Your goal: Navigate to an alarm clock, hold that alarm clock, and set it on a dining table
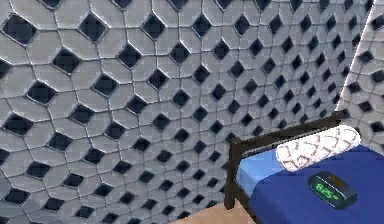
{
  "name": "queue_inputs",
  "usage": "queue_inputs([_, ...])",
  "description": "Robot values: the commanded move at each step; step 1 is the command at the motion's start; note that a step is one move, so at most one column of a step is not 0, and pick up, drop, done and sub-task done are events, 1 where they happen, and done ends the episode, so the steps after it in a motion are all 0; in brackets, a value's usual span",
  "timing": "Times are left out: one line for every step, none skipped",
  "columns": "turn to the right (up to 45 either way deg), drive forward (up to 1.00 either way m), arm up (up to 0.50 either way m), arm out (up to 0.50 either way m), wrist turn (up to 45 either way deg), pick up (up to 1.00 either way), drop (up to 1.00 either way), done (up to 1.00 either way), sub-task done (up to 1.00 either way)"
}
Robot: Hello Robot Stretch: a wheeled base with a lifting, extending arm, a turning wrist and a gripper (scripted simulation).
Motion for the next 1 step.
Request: queue_inputs([45.0,0.00,0.00,0.00,0.0,0.00,0.00,0.00,0.00])
